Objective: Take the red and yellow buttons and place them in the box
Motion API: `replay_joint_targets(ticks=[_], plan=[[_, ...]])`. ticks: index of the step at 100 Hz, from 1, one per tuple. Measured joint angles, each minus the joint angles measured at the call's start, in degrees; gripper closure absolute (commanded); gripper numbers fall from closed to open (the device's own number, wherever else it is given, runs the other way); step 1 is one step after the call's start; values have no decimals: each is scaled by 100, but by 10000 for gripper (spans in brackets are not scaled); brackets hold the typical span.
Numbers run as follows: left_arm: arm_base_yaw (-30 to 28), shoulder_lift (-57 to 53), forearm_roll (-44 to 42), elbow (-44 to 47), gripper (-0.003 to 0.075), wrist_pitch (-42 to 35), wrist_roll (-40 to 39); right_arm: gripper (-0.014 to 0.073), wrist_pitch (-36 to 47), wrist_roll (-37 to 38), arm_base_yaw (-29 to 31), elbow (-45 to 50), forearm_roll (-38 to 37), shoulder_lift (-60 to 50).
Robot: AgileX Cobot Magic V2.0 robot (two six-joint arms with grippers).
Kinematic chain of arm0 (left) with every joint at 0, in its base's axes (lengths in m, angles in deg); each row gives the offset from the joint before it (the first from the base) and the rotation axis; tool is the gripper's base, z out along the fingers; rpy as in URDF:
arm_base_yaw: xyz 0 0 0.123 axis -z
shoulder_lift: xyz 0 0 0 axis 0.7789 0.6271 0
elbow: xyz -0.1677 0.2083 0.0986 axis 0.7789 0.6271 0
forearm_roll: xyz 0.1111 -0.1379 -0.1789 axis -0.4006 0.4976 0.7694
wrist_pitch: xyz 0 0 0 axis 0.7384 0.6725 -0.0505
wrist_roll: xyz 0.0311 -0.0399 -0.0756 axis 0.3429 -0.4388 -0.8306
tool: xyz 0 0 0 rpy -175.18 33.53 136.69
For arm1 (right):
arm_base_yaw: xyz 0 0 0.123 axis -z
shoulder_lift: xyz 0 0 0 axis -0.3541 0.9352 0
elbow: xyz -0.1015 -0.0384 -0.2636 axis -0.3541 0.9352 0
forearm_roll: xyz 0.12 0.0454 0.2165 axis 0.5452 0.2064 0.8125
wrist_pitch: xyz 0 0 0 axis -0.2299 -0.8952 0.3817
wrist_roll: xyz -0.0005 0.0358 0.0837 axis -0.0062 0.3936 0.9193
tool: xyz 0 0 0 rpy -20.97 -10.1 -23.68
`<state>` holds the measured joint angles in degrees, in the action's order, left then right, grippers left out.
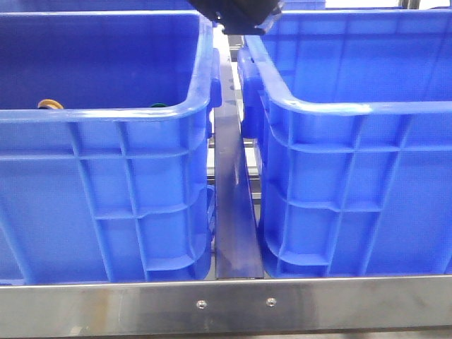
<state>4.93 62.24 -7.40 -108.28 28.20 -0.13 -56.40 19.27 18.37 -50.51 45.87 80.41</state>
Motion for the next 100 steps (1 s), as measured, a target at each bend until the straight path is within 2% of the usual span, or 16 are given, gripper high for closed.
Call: replay_joint_targets(ticks=[10,22,44,53,70,77,84,100], plan=[[0,0,0,0,739,0,0,690,-901,0,0,-665,308,613],[0,0,0,0,739,0,0,690,-1564,0,0,-1226,858,1406],[0,0,0,0,739,0,0,674,-1840,3,0,-1424,1602,2509],[0,0,0,0,739,0,0,576,-1840,13,0,-1424,1695,2767],[0,0,0,0,739,0,0,258,-1840,13,0,-1433,1933,3008],[0,0,0,0,739,0,0,153,-1840,13,0,-1433,2036,3018],[0,0,0,0,739,0,0,99,-1829,26,0,-1433,2167,3018],[0,0,0,0,739,0,0,95,-1774,-316,0,-1445,2808,3040]])
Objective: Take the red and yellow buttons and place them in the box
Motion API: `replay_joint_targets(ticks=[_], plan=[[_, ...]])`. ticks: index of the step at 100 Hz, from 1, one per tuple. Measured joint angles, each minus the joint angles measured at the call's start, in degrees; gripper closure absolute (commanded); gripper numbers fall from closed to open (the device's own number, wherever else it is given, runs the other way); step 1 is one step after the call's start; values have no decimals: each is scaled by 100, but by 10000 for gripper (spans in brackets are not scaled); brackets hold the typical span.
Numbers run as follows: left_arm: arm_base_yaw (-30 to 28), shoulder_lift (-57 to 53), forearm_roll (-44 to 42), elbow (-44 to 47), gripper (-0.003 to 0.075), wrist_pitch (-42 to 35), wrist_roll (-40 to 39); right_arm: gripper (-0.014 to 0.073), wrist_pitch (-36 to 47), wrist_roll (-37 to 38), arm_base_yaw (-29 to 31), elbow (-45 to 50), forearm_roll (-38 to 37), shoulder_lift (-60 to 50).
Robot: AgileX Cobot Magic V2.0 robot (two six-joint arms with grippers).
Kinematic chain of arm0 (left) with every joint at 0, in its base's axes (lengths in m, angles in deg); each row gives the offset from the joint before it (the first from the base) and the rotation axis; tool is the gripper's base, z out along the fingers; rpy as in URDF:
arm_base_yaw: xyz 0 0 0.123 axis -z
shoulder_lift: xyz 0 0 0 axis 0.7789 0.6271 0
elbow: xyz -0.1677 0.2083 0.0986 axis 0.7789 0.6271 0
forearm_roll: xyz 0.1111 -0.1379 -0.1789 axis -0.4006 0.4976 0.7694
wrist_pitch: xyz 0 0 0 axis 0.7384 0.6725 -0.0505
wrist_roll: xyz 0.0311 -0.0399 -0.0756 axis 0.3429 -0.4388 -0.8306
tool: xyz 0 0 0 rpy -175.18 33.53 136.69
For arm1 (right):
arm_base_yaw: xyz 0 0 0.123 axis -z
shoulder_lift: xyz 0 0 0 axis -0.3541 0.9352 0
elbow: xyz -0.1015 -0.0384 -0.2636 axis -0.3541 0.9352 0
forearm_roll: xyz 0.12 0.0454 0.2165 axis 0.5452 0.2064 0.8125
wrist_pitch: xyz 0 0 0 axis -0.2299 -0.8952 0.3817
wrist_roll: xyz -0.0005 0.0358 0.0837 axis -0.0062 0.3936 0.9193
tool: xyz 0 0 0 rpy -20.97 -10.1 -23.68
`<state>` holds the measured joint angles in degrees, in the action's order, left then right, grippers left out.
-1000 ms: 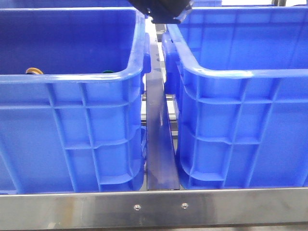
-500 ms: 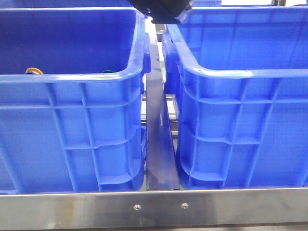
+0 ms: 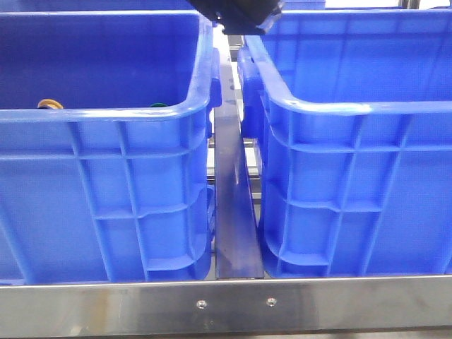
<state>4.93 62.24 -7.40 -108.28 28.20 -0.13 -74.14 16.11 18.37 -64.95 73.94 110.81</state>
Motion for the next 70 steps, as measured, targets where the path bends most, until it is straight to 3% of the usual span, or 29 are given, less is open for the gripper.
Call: replay_joint_targets(ticks=[19,39,50,70], plan=[[0,0,0,0,739,0,0,95,-24,-1651,0,-92,1762,301],[0,0,0,0,739,0,0,95,-573,-3290,0,-269,3385,1173],[0,0,0,0,739,0,0,95,-812,-3799,-126,-464,3779,1781],[0,0,0,0,739,0,0,95,-773,-4065,-817,-869,3913,2597]])
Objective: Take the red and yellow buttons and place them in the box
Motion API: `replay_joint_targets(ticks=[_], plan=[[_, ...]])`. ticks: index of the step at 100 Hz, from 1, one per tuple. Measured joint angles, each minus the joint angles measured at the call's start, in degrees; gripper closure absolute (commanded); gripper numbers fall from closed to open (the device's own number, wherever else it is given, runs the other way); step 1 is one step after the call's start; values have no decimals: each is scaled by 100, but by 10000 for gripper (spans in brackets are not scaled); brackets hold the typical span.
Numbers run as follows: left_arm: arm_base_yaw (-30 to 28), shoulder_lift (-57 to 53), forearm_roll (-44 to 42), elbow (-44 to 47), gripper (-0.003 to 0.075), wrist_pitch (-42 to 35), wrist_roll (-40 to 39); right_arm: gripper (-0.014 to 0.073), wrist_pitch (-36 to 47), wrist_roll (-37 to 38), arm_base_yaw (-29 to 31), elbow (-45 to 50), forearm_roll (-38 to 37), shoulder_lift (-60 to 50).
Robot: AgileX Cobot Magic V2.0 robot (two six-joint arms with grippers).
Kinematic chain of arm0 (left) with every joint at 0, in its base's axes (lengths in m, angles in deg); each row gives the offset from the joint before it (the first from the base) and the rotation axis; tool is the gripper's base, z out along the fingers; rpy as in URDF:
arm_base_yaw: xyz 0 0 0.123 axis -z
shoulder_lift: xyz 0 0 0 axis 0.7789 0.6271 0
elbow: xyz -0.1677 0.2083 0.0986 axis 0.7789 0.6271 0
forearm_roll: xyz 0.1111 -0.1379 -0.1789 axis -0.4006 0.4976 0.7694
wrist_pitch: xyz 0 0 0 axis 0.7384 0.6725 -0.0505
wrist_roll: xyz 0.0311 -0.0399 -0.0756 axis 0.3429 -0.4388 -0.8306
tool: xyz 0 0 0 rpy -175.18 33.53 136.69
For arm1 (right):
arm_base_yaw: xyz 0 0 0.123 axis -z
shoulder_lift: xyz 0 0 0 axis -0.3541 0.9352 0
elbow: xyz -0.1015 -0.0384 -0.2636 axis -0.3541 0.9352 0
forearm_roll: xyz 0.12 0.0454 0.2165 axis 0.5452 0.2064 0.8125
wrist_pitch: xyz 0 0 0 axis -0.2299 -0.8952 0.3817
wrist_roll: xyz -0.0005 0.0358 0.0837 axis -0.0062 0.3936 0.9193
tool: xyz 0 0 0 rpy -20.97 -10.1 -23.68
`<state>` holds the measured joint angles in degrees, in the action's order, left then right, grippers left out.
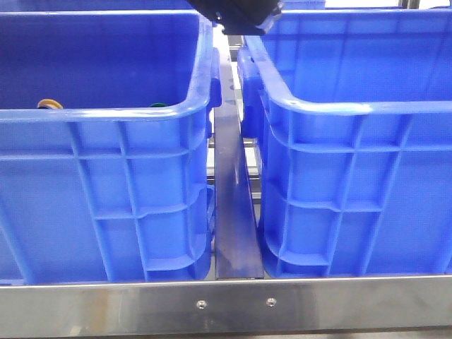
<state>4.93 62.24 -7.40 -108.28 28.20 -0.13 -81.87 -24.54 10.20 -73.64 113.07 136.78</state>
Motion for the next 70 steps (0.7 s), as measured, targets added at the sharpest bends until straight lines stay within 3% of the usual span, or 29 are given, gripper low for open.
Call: replay_joint_targets(ticks=[21,28,42,52,62,70], plan=[[0,0,0,0,739,0,0,110,217,-67,-497,-296,36,459],[0,0,0,0,739,0,0,183,251,-93,-521,-335,48,530],[0,0,0,0,739,-13,0,411,285,-93,-521,-335,50,556],[0,0,-4,0,734,-13,0,463,285,-102,-521,-335,40,556],[0,0,-4,0,638,-13,0,459,285,-115,-521,-335,40,556],[0,0,-4,0,463,-13,0,459,285,-135,-521,-335,40,556]])
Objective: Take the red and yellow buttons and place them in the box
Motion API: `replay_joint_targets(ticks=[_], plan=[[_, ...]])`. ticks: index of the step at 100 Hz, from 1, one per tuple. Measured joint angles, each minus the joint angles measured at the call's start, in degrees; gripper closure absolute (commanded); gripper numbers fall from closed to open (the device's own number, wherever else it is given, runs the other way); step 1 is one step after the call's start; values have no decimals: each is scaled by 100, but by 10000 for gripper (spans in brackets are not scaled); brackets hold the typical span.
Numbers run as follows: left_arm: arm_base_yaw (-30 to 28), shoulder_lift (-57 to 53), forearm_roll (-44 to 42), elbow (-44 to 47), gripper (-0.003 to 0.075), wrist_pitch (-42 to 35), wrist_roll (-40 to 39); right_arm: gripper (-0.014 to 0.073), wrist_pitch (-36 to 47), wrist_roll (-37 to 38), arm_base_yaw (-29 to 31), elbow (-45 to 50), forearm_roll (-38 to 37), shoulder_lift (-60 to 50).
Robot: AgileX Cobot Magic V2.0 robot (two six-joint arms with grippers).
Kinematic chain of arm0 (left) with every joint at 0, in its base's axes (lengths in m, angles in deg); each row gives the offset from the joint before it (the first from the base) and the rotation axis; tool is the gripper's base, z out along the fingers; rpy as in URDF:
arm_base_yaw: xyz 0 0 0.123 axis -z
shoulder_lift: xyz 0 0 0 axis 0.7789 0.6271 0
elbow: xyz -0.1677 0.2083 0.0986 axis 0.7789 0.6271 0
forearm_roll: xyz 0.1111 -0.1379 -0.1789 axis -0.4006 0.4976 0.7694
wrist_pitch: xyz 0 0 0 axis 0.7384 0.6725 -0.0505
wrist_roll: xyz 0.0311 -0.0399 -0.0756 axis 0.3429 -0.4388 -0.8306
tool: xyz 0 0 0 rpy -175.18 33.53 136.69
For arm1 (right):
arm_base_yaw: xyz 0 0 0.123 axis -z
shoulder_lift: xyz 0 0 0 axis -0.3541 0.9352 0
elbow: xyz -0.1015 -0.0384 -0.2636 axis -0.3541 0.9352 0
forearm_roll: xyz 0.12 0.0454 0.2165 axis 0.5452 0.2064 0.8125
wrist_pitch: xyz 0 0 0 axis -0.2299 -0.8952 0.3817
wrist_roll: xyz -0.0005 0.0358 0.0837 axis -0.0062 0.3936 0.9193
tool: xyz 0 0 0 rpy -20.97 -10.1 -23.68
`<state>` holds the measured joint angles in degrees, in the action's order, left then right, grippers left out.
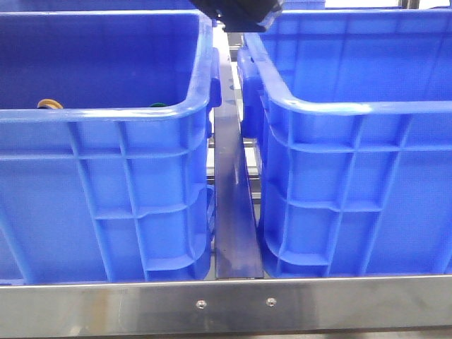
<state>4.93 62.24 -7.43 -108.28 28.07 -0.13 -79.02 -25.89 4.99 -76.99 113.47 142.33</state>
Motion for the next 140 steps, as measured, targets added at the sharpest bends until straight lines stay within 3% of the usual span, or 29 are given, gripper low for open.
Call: replay_joint_targets(ticks=[11,18,23,44,66,94,129,140], plan=[[0,0,0,0,210,0,0,459,0,-80,0,0,0,0],[0,0,0,0,125,-9,0,459,0,-142,0,0,0,0],[0,0,0,0,108,-9,0,459,14,-159,0,0,0,0],[-79,-44,0,0,109,-9,-107,459,448,-249,0,0,0,0],[-700,-305,0,9,109,60,-258,459,1093,-523,0,0,0,0],[-2133,-977,11,565,110,91,-502,459,2030,-862,0,0,33,0],[-4299,-2211,-60,1576,115,69,-548,459,3472,-1869,0,0,119,0],[-4645,-2636,-62,1771,197,-30,-548,459,4132,-2210,0,0,171,0]])
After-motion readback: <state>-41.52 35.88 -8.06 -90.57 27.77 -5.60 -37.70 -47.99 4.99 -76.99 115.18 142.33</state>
